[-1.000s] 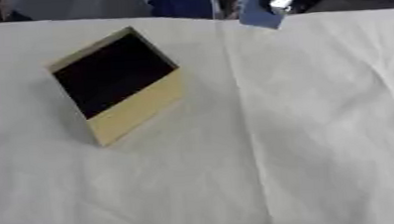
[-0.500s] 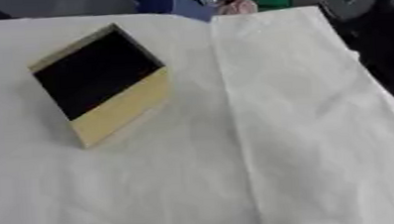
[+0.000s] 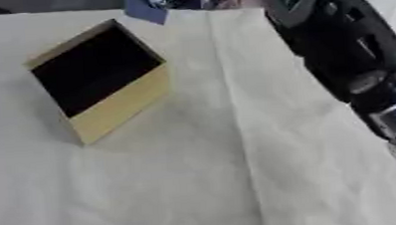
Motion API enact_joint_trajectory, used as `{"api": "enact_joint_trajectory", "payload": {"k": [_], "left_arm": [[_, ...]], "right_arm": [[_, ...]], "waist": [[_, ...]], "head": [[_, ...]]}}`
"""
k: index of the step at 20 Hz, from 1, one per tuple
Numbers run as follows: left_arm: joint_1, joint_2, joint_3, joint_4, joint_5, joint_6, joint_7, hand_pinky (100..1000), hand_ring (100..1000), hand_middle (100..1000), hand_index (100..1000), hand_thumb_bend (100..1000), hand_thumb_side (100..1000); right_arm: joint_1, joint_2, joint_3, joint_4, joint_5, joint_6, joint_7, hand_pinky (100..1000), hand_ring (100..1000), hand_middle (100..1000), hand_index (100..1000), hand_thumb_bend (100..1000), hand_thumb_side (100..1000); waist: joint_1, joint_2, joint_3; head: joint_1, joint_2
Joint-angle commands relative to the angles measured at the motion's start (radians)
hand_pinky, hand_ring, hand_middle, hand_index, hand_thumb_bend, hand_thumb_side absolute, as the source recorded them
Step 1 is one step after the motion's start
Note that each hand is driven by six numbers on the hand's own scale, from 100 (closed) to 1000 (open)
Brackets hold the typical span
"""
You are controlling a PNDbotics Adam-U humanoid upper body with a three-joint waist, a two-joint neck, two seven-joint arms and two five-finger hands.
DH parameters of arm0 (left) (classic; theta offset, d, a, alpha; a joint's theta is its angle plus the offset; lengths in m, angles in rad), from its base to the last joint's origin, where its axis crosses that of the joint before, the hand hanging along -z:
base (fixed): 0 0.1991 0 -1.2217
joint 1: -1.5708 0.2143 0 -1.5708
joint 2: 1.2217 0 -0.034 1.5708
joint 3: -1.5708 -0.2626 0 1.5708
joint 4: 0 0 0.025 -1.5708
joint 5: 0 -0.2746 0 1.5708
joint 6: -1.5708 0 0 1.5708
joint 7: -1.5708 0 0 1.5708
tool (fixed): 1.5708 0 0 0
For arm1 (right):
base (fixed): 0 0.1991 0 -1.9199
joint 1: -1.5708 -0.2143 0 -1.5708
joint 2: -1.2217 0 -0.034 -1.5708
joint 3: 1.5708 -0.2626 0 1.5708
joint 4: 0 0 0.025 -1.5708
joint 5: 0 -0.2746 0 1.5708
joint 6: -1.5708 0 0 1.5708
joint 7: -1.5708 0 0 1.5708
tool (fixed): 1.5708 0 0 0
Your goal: Pick up objects on the table and place them in the box.
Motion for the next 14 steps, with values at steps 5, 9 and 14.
{"api": "enact_joint_trajectory", "payload": {"k": [5, 9, 14], "left_arm": [[-0.034, 0.012, -0.002, -0.016, 0.006, -0.006, -0.006, 673, 627, 640, 857, 100, 941], [-0.04, 0.009, -0.003, -0.016, 0.007, -0.007, -0.009, 673, 626, 640, 857, 100, 942], [-0.04, 0.007, -0.002, -0.016, 0.007, -0.007, -0.008, 672, 626, 639, 858, 100, 942]], "right_arm": [[-0.043, 0.076, -0.025, 0.051, 0.071, -0.002, -0.093, 854, 871, 549, 787, 100, 628], [-0.031, 0.108, -0.023, 0.084, 0.11, -0.011, -0.126, 855, 872, 552, 791, 100, 641], [-0.008, 0.133, -0.007, 0.108, 0.143, -0.036, -0.129, 860, 877, 563, 798, 100, 640]], "waist": [[-0.003, -0.013, 0.012], [-0.005, -0.01, 0.016], [-0.006, -0.009, 0.019]], "head": [[-0.026, -0.029], [-0.029, -0.039], [-0.023, -0.043]]}}
